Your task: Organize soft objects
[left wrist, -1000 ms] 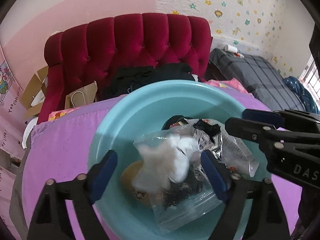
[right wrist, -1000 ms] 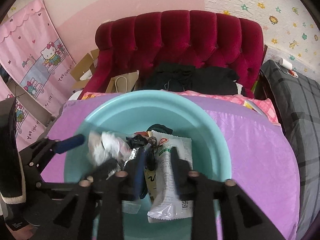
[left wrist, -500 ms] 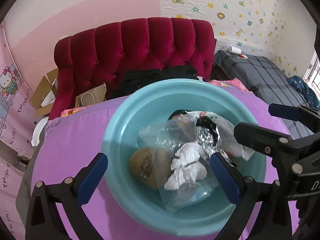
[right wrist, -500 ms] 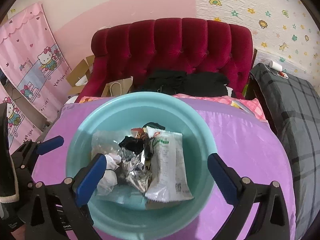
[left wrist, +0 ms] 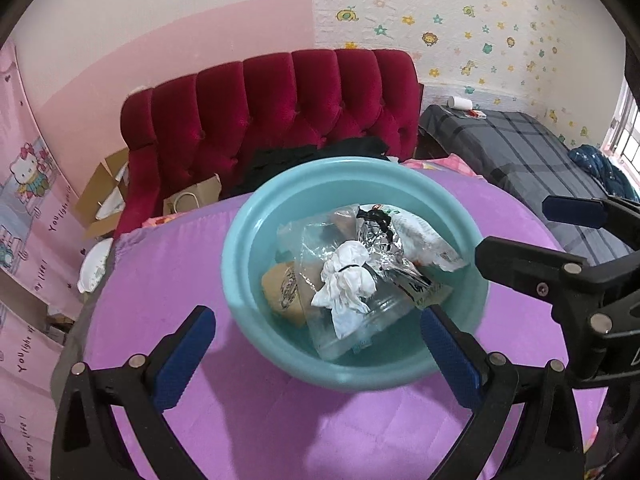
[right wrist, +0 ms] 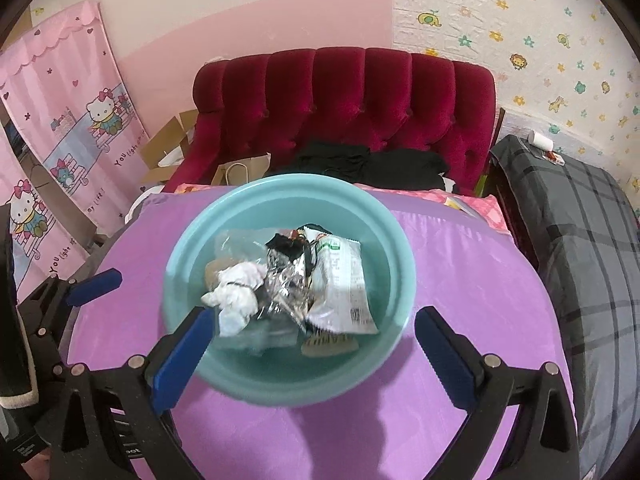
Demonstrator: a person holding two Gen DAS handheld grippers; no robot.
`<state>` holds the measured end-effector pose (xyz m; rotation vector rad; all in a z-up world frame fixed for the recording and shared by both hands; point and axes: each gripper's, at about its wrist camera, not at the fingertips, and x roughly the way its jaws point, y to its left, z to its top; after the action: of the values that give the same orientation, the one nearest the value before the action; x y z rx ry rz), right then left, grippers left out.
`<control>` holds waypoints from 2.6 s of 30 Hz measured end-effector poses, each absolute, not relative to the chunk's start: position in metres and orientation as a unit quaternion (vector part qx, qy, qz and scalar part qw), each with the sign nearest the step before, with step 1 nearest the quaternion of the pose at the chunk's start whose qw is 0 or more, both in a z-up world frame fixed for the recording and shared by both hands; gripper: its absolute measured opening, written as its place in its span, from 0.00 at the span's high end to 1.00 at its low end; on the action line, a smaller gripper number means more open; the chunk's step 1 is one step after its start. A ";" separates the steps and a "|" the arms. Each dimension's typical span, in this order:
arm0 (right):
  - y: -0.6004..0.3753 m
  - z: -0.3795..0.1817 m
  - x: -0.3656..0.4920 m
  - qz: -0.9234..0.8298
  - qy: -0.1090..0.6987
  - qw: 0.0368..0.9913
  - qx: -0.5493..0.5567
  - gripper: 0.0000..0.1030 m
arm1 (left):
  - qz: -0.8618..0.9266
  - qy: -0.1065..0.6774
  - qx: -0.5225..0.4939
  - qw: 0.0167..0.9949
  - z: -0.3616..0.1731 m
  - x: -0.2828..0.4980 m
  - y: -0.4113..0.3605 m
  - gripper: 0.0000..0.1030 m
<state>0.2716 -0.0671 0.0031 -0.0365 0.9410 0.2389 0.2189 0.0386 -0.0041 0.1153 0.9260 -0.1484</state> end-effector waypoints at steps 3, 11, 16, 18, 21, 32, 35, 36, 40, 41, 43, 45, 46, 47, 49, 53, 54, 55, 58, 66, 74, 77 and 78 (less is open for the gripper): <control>-0.067 0.012 0.257 0.114 0.450 0.886 -0.019 0.00 | -0.066 0.444 0.054 0.892 0.004 0.207 0.038 0.00; -0.072 0.027 0.218 0.114 0.448 0.886 -0.018 0.00 | -0.051 0.426 0.054 0.902 0.023 0.170 0.035 0.00; -0.074 0.032 0.193 0.112 0.442 0.890 -0.019 0.00 | -0.040 0.423 0.056 0.903 0.027 0.149 0.030 0.00; -0.074 0.033 0.181 0.113 0.439 0.891 -0.022 0.00 | -0.041 0.422 0.052 0.904 0.027 0.139 0.028 0.00; -0.075 0.031 0.166 0.112 0.436 0.893 -0.028 0.00 | -0.034 0.416 0.052 0.907 0.027 0.126 0.025 0.00; -0.081 0.019 0.120 0.106 0.429 0.896 -0.029 0.00 | -0.030 0.422 0.041 0.905 0.014 0.087 0.014 0.00; -0.083 0.015 0.111 0.106 0.429 0.897 -0.027 0.00 | -0.029 0.422 0.041 0.905 0.011 0.079 0.012 0.00; -0.084 0.013 0.109 0.106 0.429 0.897 -0.024 0.00 | -0.028 0.422 0.042 0.905 0.010 0.076 0.011 0.00; -0.088 0.006 0.100 0.098 0.427 0.898 -0.025 0.00 | -0.024 0.421 0.051 0.905 0.005 0.068 0.008 0.00; -0.088 0.004 0.098 0.097 0.427 0.899 -0.026 0.00 | -0.024 0.422 0.053 0.905 0.004 0.066 0.006 0.00; -0.089 0.001 0.095 0.096 0.428 0.898 -0.027 0.00 | -0.026 0.424 0.053 0.904 0.000 0.063 0.004 0.00; -0.090 -0.003 0.091 0.095 0.430 0.898 -0.028 0.00 | -0.029 0.427 0.051 0.902 -0.002 0.061 0.003 0.00; -0.090 -0.004 0.090 0.094 0.431 0.897 -0.030 0.00 | -0.030 0.429 0.051 0.901 -0.003 0.061 0.002 0.00; -0.090 -0.005 0.090 0.093 0.432 0.897 -0.032 0.00 | -0.030 0.431 0.052 0.900 -0.004 0.061 0.001 0.00; -0.090 -0.007 0.090 0.093 0.434 0.896 -0.032 0.00 | -0.028 0.430 0.052 0.901 -0.004 0.060 0.001 0.00; -0.089 -0.006 0.091 0.094 0.433 0.896 -0.031 0.00 | -0.027 0.430 0.051 0.901 -0.004 0.060 0.001 0.00; -0.090 -0.007 0.090 0.094 0.433 0.896 -0.031 0.00 | -0.027 0.430 0.050 0.901 -0.004 0.060 0.001 0.00; -0.090 -0.007 0.090 0.094 0.433 0.896 -0.030 0.00 | -0.027 0.430 0.050 0.901 -0.004 0.060 0.001 0.00; -0.089 -0.006 0.090 0.094 0.432 0.897 -0.029 0.00 | -0.025 0.428 0.051 0.902 -0.004 0.060 0.002 0.00; -0.087 -0.006 0.090 0.095 0.433 0.896 -0.030 0.00 | -0.024 0.430 0.051 0.901 -0.004 0.061 0.004 0.00; -0.086 -0.005 0.091 0.095 0.435 0.895 -0.030 0.00 | -0.026 0.433 0.050 0.899 -0.004 0.062 0.004 0.00; -0.086 -0.005 0.092 0.095 0.435 0.895 -0.030 0.00 | -0.026 0.434 0.051 0.899 -0.004 0.062 0.004 0.00; -0.086 -0.005 0.092 0.095 0.436 0.895 -0.030 0.00 | -0.026 0.434 0.051 0.899 -0.004 0.062 0.004 0.00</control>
<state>0.0922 -0.0856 -0.0052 -0.0616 0.9036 0.1971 0.0623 0.0044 -0.0044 0.1046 0.8987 -0.0536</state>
